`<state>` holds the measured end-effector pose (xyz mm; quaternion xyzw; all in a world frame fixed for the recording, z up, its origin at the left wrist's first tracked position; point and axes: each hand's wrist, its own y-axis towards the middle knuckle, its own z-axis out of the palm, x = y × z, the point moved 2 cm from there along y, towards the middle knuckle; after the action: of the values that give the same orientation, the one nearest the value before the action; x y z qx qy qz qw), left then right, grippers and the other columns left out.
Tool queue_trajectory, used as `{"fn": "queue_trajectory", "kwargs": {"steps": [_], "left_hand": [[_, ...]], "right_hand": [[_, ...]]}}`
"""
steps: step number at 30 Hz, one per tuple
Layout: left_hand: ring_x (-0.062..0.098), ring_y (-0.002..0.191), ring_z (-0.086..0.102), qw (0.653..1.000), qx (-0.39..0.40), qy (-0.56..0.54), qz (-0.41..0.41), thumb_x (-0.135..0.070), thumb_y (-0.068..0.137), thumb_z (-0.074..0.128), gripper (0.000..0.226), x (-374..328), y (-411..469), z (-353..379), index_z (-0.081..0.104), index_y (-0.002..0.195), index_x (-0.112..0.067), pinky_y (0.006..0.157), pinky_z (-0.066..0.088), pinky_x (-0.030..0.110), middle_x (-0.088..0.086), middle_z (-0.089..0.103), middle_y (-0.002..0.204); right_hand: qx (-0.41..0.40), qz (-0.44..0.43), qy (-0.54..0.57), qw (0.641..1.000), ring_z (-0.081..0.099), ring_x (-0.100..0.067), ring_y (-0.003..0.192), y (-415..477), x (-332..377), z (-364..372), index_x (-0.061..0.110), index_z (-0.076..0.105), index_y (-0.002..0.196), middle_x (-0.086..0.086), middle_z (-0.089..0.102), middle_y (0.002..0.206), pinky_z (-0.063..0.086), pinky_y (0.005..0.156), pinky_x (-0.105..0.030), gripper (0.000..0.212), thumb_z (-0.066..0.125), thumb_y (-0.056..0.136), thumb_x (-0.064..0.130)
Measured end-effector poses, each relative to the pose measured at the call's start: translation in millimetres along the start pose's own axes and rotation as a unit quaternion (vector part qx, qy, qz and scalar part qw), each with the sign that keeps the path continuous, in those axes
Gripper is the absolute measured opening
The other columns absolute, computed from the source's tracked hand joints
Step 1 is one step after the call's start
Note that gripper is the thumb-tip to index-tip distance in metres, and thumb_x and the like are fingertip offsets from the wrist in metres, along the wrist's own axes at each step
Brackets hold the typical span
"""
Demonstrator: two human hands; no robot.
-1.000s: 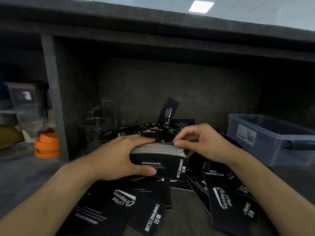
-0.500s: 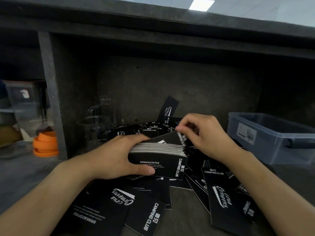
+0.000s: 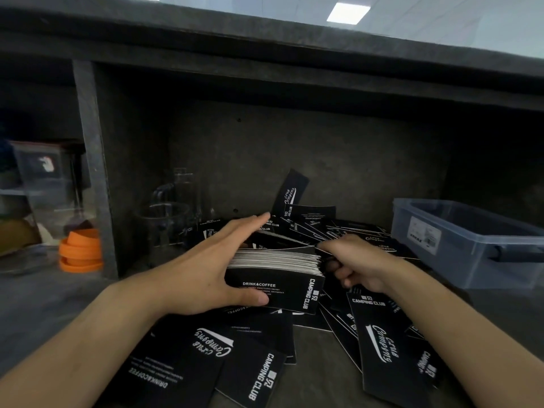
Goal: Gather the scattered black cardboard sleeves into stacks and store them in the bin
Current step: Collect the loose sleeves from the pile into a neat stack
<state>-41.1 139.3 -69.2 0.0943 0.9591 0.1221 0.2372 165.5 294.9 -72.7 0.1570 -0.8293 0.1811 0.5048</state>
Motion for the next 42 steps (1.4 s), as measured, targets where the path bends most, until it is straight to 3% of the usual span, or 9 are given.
{"fn": "queue_trajectory", "kwargs": {"steps": [4,7,11,17,22,26,30,38,42], "left_hand": [[-0.016,0.120,0.049,1.000,0.008,-0.009,0.005,-0.061,0.076,0.079,0.085,0,1,-1,0.028,0.143,-0.063,0.102,0.045,0.015,-0.035,0.047,0.136],[-0.012,0.109,0.059,1.000,0.006,0.000,0.004,-0.063,0.076,0.077,0.071,3,3,0,0.044,0.138,-0.051,0.096,0.053,0.021,-0.029,0.060,0.124],[-0.013,0.108,0.055,0.999,-0.005,0.039,-0.003,-0.072,0.072,0.073,0.070,5,5,1,0.051,0.133,-0.046,0.095,0.049,0.015,-0.028,0.055,0.119],[-0.015,0.099,0.056,0.999,-0.012,0.037,-0.020,-0.067,0.072,0.077,0.058,4,4,0,0.056,0.119,-0.041,0.082,0.047,0.007,-0.024,0.060,0.109],[-0.011,0.096,0.055,0.998,-0.012,0.051,-0.035,-0.069,0.070,0.077,0.052,3,4,-1,0.055,0.107,-0.040,0.081,0.047,0.009,-0.022,0.055,0.108],[-0.014,0.103,0.051,0.998,-0.015,0.042,-0.037,-0.069,0.067,0.079,0.061,2,3,-1,0.050,0.114,-0.043,0.084,0.047,0.009,-0.027,0.046,0.117],[-0.027,0.126,0.029,1.000,-0.007,0.015,-0.009,-0.066,0.069,0.079,0.101,0,0,-1,0.016,0.148,-0.060,0.098,0.032,0.004,-0.047,0.024,0.141],[-0.015,0.137,0.028,0.998,-0.002,0.056,-0.009,-0.076,0.071,0.071,0.100,3,1,1,0.014,0.152,-0.060,0.115,0.028,0.017,-0.038,0.024,0.153],[-0.011,0.135,0.036,0.999,-0.001,0.044,-0.004,-0.072,0.073,0.072,0.093,0,1,1,0.013,0.145,-0.071,0.116,0.032,0.022,-0.033,0.034,0.151]], "right_hand": [[0.007,-0.052,-0.095,0.994,0.044,-0.013,0.045,-10,8,5,0.013,0.064,0.090,-0.001,0.048,0.053,0.036,0.047,-0.022,0.065,0.034,0.097,0.071],[-0.087,-0.199,-0.271,0.938,0.070,-0.018,0.087,-15,14,-6,0.007,0.073,0.088,-0.006,0.073,0.083,0.054,0.088,-0.035,0.097,0.021,0.085,0.088],[0.010,-0.368,-0.195,0.909,0.068,-0.007,0.090,-24,21,-7,0.025,0.078,0.095,0.008,0.075,0.094,0.056,0.082,-0.027,0.019,0.069,0.092,0.042],[-0.134,-0.436,-0.243,0.856,0.066,0.000,0.082,-19,25,-10,0.022,0.073,0.089,0.015,0.070,0.084,0.046,0.075,-0.010,0.006,0.071,0.094,0.024],[-0.303,-0.249,0.000,0.920,0.055,-0.006,0.045,-6,20,-49,0.011,0.060,0.104,-0.002,0.067,0.078,0.045,0.046,-0.020,0.013,0.055,0.104,0.023],[-0.163,-0.065,0.093,0.980,0.041,-0.008,0.037,4,3,-39,0.008,0.063,0.094,-0.005,0.050,0.060,0.036,0.034,-0.019,0.006,0.060,0.098,0.008],[-0.057,-0.025,0.073,0.995,0.028,-0.008,0.038,1,5,-19,0.010,0.064,0.082,0.005,0.034,0.049,0.030,0.035,-0.019,0.010,0.056,0.089,0.010],[0.161,0.050,0.304,0.938,0.024,-0.002,0.035,-4,12,-12,0.013,0.055,0.074,0.010,0.024,0.049,0.023,0.028,-0.013,0.028,0.039,0.096,0.006],[0.198,0.055,0.260,0.944,0.024,-0.002,0.038,-6,4,-11,0.019,0.045,0.063,0.009,0.024,0.053,0.021,0.029,-0.012,0.042,0.031,0.101,0.008]]}}
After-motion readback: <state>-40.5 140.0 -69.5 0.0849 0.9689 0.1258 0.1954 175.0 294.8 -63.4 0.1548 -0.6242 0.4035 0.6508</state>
